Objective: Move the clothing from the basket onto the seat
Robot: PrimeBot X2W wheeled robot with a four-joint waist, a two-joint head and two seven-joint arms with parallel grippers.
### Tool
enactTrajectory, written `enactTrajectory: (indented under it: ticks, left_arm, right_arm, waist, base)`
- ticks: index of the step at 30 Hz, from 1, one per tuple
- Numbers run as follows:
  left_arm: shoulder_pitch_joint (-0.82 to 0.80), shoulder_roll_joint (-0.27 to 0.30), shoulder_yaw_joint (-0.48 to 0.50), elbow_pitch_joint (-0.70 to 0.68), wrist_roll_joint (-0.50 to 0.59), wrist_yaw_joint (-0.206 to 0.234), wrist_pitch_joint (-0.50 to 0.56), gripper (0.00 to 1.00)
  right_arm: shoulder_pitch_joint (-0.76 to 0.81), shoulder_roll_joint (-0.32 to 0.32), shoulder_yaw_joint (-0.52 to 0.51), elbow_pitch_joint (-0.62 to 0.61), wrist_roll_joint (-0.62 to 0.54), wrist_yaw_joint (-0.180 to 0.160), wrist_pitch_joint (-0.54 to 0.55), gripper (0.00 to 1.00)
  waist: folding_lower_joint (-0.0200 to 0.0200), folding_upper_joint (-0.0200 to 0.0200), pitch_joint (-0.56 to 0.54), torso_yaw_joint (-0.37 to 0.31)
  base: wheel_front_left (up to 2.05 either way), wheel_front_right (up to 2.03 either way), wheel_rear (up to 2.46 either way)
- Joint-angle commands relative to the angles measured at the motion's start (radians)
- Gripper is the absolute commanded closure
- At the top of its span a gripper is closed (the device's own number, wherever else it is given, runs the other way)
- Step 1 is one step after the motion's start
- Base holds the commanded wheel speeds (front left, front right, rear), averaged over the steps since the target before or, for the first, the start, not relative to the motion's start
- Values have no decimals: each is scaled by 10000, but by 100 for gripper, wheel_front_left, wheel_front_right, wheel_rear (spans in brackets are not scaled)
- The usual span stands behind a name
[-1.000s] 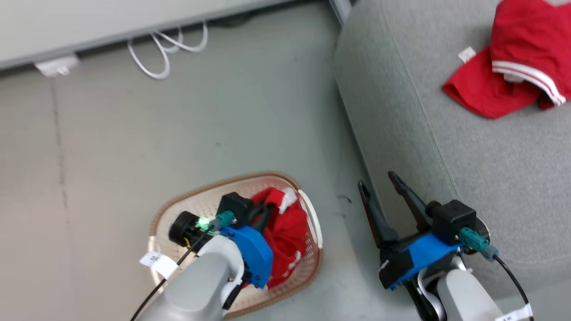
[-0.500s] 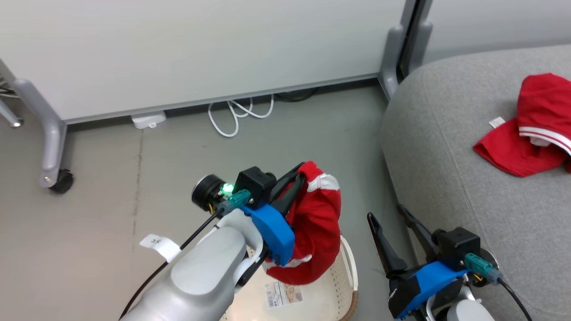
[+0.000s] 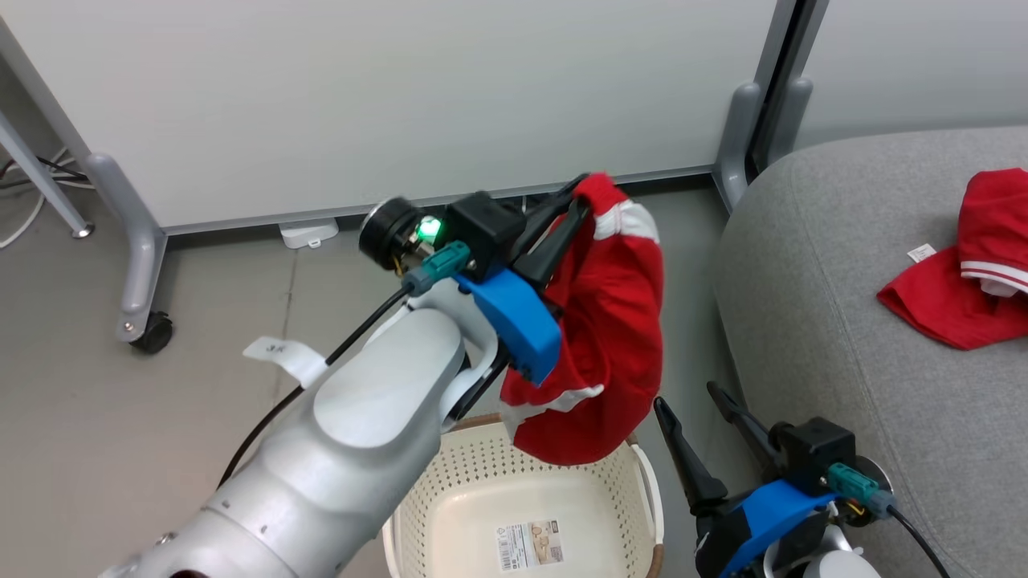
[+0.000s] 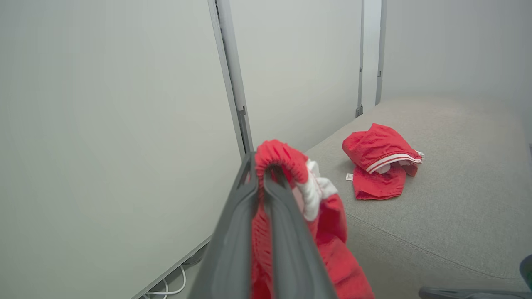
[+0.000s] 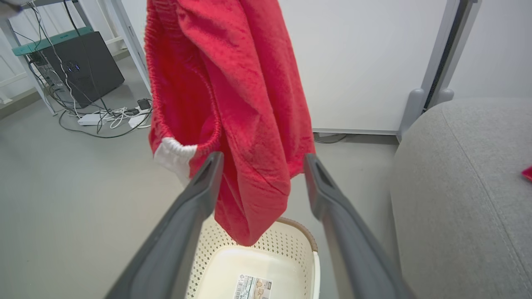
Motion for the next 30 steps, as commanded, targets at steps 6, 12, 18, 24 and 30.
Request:
enactTrajectory:
  ticks: [6, 12, 18, 24, 30]
  left_arm:
    - [-591, -189, -131, -108, -199, -6, -49, 100]
    - [-803, -281, -259, -104, -354, -7, -49, 100]
    - [-897, -306, -414, -49, -366, -7, -50, 100]
    - [-1009, -323, -574, -172, -263, -7, -50, 100]
    - [-958, -324, -707, -359, -275, -7, -50, 100]
  right_arm:
    - [139, -18, -52, -88, -29, 5, 99, 0]
    - [137, -18, -42, -198, -35, 5, 198, 0]
    - [-120, -18, -81, -206, -133, 5, 275, 0]
    - [-664, -18, -75, 58, -266, 5, 528, 0]
    - [-1566, -18, 147, 895, -433, 5, 966, 0]
  waist:
    - [1, -1, -254, 26]
    - [1, -1, -312, -50]
    - [1, -1, -179, -43]
    - [1, -1, -72, 16]
    - [1, -1, -5, 51]
  base:
    - [0, 0, 0]
    - [0, 0, 0]
    - [0, 0, 0]
    - [0, 0, 0]
    - [0, 0, 0]
